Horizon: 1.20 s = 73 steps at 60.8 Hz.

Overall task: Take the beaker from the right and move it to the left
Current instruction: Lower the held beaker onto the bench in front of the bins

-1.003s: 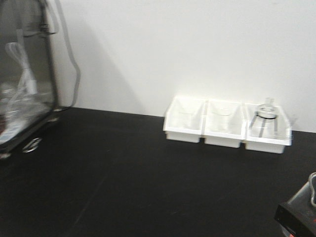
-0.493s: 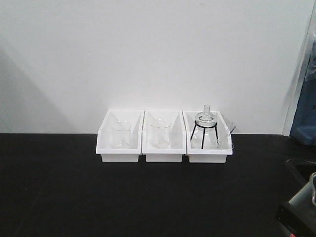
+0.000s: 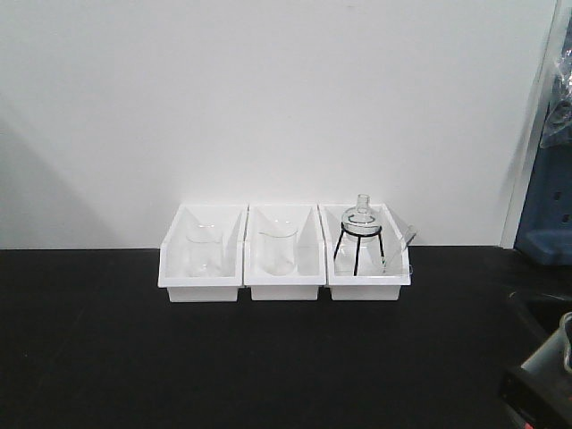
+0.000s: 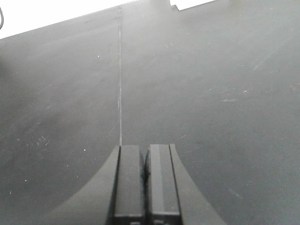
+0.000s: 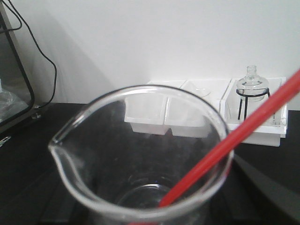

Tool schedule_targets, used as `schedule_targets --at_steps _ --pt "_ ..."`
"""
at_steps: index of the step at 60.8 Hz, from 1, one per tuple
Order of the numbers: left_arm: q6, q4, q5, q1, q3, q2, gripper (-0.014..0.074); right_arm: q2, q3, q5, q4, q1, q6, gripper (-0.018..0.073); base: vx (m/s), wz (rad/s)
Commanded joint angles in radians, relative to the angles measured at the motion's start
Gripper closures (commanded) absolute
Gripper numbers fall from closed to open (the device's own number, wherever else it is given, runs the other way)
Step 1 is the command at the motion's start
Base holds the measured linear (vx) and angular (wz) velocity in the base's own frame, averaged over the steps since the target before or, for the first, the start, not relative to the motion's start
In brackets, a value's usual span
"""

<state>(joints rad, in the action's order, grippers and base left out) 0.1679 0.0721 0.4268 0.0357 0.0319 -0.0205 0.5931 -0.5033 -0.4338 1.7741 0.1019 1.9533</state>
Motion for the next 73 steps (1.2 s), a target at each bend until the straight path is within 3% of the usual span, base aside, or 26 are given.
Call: schedule_targets --at_steps 1,9,19,26,39,44,50,60,73 --pt "-0.001 0.000 -0.076 0.006 0.019 -0.006 0.0603 0.005 -0.030 0.021 0.025 -0.005 -0.004 0.0562 0.00 0.00" --pt "-0.001 0.000 -0.076 0.006 0.019 -0.006 0.0603 0.005 -0.030 0.031 0.025 -0.005 -0.005 0.0562 0.00 0.00" --pt "-0.001 0.000 -0.076 0.006 0.019 -0.006 0.0603 0.063 -0.030 0.255 0.023 -0.005 -0.012 0.0562 0.00 0.00" --pt "-0.001 0.000 -0.076 0.006 0.019 -0.006 0.0603 0.199 -0.044 0.264 0.025 -0.005 -0.099 0.0560 0.00 0.00" --pt "-0.001 0.000 -0.076 0.006 0.019 -0.006 0.0603 0.584 -0.177 0.105 0.013 -0.005 -0.272 0.0560 0.00 0.00" --pt "-0.001 0.000 -0.076 0.006 0.019 -0.006 0.0603 0.759 -0.260 0.007 0.012 -0.005 -0.407 0.0560 0.00 0.00" --pt "-0.001 0.000 -0.076 0.006 0.019 -0.006 0.0603 0.932 -0.353 -0.202 -0.005 -0.005 -0.580 0.0560 0.00 0.00" --pt "-0.001 0.000 -0.076 0.006 0.019 -0.006 0.0603 1.207 -0.512 -0.524 -0.120 -0.006 -0.812 0.0560 0.00 0.00" --pt "-0.001 0.000 -0.076 0.006 0.019 -0.006 0.0603 1.422 -0.651 -0.767 -0.169 -0.006 -1.103 0.0560 0.00 0.00"
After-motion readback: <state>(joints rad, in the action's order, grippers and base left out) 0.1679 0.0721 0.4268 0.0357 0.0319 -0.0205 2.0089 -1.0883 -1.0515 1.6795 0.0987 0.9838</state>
